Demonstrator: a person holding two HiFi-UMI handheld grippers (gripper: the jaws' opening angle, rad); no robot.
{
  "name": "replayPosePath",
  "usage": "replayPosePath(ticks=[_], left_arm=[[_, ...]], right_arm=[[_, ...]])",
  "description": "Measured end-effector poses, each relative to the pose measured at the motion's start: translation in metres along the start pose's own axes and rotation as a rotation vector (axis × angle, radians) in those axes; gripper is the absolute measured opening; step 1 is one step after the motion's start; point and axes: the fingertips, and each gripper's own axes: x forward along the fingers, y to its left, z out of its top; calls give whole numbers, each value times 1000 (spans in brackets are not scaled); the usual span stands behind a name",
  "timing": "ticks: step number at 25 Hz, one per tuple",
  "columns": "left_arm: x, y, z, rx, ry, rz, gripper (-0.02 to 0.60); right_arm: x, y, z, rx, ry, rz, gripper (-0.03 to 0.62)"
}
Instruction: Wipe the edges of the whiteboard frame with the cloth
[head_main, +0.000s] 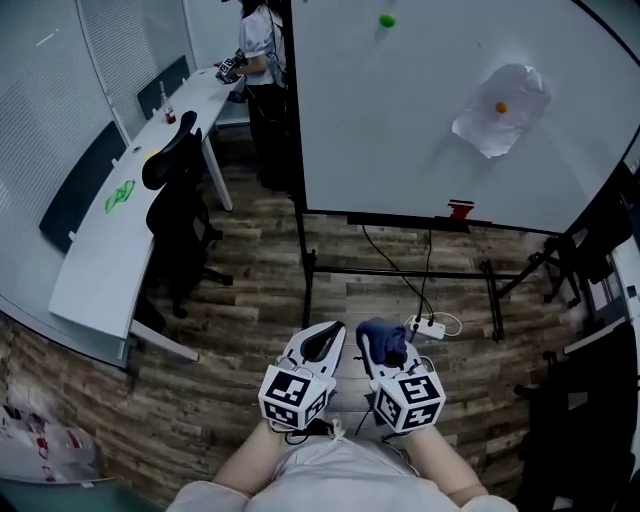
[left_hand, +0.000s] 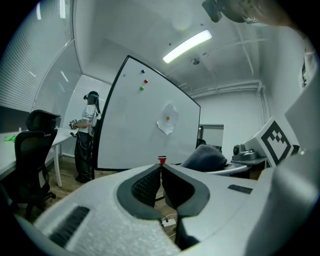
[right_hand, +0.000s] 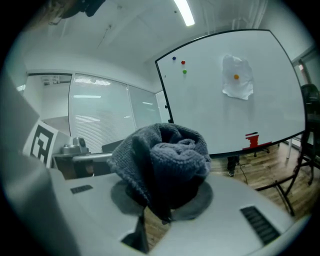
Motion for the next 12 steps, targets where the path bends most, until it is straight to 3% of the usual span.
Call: replayPosePath(ticks=[6,12], left_arm=[[3,69,27,11,-36,19,23],[26,107,31,21,-44,65,23]], right_arm=[[69,21,16,0,27,27,75],[118,12,21,2,76,74,75]])
